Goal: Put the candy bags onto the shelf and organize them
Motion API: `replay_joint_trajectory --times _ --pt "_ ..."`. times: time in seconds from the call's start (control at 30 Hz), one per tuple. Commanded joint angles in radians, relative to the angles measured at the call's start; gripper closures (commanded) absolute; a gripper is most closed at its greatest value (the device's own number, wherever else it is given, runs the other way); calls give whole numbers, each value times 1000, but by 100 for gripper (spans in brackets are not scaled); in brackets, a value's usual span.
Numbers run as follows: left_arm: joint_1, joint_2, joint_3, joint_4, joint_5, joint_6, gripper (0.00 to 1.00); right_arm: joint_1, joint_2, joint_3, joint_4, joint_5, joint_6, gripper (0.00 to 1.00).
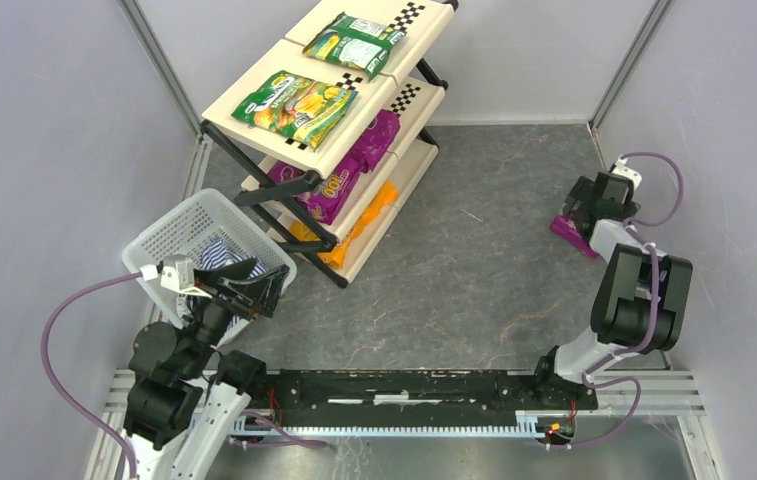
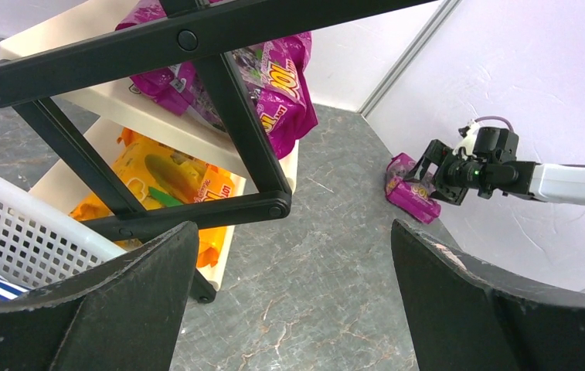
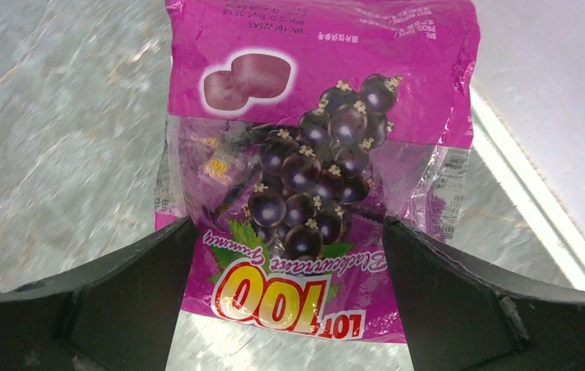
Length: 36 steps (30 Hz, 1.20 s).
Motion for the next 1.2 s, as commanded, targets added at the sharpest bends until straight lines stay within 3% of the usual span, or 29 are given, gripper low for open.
replay_joint_trajectory --times 0.0,0.2,0.33,0.47,0.67,0.8,1.0,1.17 --pt "11 17 0 32 6 -3 0 99 -67 -112 -54 -55 46 2" --pt "12 30 0 31 8 -2 0 287 -143 -248 -5 -87 53 2" --pt "13 40 0 31 19 -1 0 409 -178 -312 9 -196 88 3" --pt "13 51 -1 31 22 0 0 487 -240 -311 -9 -271 13 3" --pt "12 64 2 22 -3 -6 0 494 -295 -305 -8 -361 45 2" --pt "13 67 2 17 -18 -11 0 484 -329 -273 -30 -287 51 2" --pt "12 82 5 13 -18 -11 1 411 -331 -200 -29 -334 130 2" --pt "12 89 5 13 -23 -12 1 333 -327 -178 -15 -282 135 2"
